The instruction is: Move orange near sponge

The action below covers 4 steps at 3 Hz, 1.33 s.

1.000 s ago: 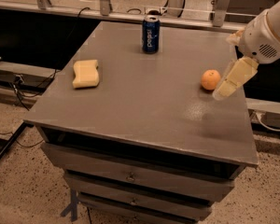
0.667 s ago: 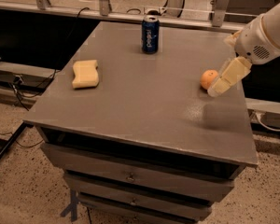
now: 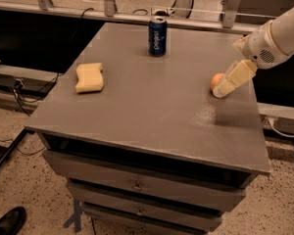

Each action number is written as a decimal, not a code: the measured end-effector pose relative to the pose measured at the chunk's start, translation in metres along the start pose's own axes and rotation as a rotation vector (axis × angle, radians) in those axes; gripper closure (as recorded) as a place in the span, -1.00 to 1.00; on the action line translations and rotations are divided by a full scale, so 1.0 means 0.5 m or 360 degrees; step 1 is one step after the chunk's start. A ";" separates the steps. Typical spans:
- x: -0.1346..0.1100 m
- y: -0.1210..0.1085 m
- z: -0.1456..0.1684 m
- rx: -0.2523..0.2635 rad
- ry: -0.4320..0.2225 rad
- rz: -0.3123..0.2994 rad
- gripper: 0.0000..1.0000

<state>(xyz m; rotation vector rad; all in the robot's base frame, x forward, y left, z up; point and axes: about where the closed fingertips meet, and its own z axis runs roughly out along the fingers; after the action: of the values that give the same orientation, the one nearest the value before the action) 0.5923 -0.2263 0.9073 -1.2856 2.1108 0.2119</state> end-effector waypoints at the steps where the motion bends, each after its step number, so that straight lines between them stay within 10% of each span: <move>1: 0.001 0.000 0.001 -0.0002 -0.0002 0.0001 -1.00; 3: 0.058 -0.073 0.059 -0.0116 -0.0180 0.0048 -0.19; 4: 0.060 -0.083 0.069 -0.0122 -0.0195 0.0056 -0.13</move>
Offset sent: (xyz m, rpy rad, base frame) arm 0.0364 -0.0344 -0.0389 0.1769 -0.0065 0.1082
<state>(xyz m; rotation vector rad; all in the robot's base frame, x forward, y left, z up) 0.6333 -0.2538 0.8704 -1.2474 2.0394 0.3804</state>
